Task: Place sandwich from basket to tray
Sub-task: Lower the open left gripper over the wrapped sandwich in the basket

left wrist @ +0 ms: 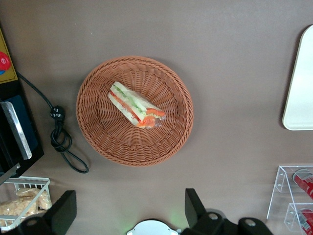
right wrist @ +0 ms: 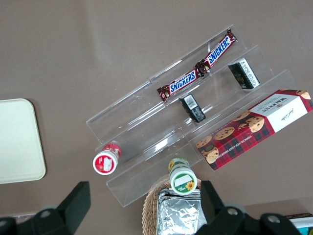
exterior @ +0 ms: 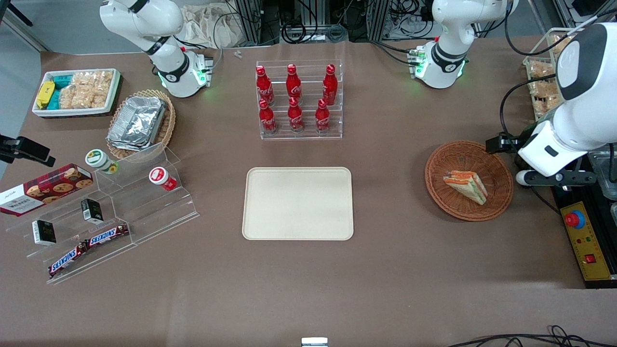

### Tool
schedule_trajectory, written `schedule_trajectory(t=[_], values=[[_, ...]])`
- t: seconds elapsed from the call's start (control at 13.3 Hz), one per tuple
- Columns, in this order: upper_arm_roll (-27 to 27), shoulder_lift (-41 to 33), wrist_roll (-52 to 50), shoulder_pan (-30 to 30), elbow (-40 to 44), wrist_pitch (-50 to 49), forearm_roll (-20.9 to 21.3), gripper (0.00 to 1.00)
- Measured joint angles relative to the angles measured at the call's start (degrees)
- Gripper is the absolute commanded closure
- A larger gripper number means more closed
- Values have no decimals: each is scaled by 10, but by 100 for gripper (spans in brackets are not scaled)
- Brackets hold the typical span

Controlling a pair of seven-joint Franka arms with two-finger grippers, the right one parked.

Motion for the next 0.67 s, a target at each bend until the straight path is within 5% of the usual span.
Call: schedule_trajectory(t=[0.67], values=[[2,27,-45,0,5,-18,-1,1]])
